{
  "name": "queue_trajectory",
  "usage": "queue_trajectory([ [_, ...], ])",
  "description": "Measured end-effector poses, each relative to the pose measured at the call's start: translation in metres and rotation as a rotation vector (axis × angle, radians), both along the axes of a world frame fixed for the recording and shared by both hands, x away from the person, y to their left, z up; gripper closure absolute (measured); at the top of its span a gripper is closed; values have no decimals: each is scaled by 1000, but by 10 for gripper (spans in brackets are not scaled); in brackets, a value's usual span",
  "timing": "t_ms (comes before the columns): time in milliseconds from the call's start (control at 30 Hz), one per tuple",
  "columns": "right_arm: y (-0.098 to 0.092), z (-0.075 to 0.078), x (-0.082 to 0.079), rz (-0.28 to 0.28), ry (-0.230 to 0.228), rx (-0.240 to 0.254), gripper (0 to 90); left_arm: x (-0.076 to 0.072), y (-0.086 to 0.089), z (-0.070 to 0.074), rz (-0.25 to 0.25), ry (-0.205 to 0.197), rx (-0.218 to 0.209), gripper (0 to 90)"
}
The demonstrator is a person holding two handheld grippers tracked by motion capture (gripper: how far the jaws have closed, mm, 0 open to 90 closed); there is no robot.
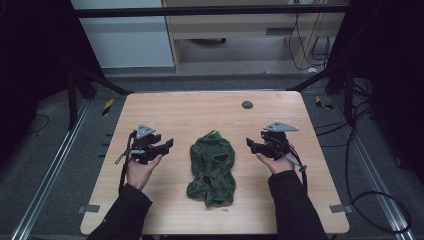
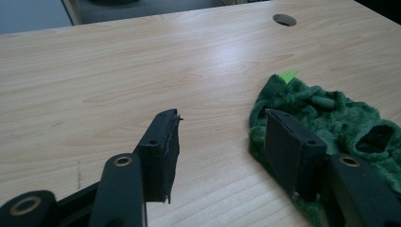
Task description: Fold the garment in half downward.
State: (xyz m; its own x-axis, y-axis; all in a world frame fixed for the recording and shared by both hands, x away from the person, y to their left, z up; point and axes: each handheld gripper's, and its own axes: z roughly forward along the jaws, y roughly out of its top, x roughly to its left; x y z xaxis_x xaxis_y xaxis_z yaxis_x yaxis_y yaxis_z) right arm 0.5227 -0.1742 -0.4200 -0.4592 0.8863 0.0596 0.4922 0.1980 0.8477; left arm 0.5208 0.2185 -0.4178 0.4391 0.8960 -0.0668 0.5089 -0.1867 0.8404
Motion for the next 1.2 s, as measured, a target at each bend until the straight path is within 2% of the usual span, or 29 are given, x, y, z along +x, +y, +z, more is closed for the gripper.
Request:
queue_trajectory([
  [100,10,2,6,16,-1,19,355,7,-8,-2,-8,8,5,462],
  [267,23,1,12,34,8,14,354,12,-19,-5,-25,14,2,465],
  [367,31,-2,19,44,10,10,373,18,-31,-10,-43,27,22,467],
  [600,39,-14,26,55,37,5,391,27,-47,-17,-57,48,32,485],
  [767,45,-24,32,68,60,-3,405,32,-62,-28,-73,74,69,496],
  [867,47,-27,34,68,69,-7,407,34,-65,-32,-78,80,85,499],
  [967,50,-32,37,70,89,-16,414,37,-69,-39,-80,95,122,505],
  [1200,54,-40,41,79,111,-16,427,42,-71,-49,-79,131,122,511],
])
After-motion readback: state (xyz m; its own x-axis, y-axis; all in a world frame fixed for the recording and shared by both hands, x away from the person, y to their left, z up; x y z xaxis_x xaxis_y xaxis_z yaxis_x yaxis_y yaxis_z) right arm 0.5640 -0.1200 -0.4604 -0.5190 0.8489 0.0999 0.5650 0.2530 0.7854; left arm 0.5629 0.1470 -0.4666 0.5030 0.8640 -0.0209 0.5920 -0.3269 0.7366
